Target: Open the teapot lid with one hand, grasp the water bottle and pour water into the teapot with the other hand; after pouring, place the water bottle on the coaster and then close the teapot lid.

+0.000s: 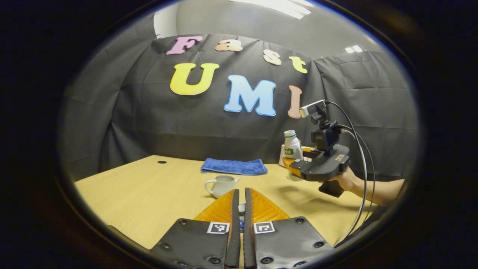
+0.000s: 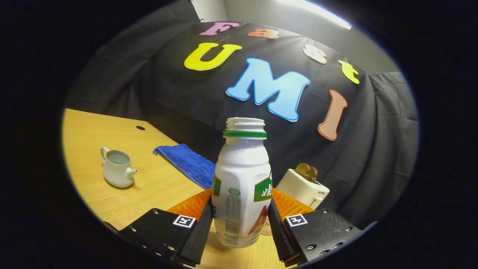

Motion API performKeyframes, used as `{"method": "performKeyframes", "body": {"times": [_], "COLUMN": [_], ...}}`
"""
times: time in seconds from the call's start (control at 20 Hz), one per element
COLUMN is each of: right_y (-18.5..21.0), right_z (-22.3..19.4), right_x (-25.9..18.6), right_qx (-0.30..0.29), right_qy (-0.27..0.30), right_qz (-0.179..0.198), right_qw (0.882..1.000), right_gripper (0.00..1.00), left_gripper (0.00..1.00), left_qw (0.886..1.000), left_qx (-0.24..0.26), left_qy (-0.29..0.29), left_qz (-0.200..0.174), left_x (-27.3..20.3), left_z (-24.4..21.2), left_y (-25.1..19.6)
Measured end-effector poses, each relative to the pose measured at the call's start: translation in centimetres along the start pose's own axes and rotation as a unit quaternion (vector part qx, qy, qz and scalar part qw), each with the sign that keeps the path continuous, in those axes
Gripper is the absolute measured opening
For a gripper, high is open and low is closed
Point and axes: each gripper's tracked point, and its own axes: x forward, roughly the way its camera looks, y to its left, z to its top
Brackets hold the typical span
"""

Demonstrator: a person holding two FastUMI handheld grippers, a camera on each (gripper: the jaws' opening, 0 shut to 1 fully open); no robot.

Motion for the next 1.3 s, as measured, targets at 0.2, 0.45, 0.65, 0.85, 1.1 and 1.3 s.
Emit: {"method": "performKeyframes", "body": {"times": [0.2,0.45,0.65,0.85,1.1,1.3], "right_y": [1.9,3.8,5.6,7.2,7.6,8.4], "right_z": [0.6,0.8,1.0,0.7,0.6,0.9], "right_x": [0.6,1.3,1.6,2.0,2.6,3.8], "right_qx": [-0.032,-0.085,-0.13,-0.175,-0.238,-0.268], "right_qy": [0.001,0.008,0.005,0.004,0.003,0.0], "right_qz": [0.017,0.036,0.05,0.064,0.069,0.072], "right_qw": [0.999,0.996,0.99,0.983,0.969,0.961], "right_gripper": [0.73,0.74,0.73,0.73,0.74,0.74], "left_gripper": [0.14,0.14,0.14,0.14,0.14,0.14], "left_qw": [1.0,1.0,1.0,1.0,1.0,0.999], "left_qx": [-0.01,0.004,0.011,0.017,0.018,0.026], "left_qy": [-0.003,-0.011,-0.009,-0.009,-0.015,-0.019], "left_qz": [-0.003,-0.002,-0.001,0.008,0.015,0.017], "left_x": [-0.2,-0.7,-1.0,-1.6,-2.0,-2.1], "left_z": [0.4,0.9,0.8,0.6,1.0,1.2], "left_y": [0.1,0.2,0.1,0.9,1.6,1.8]}}
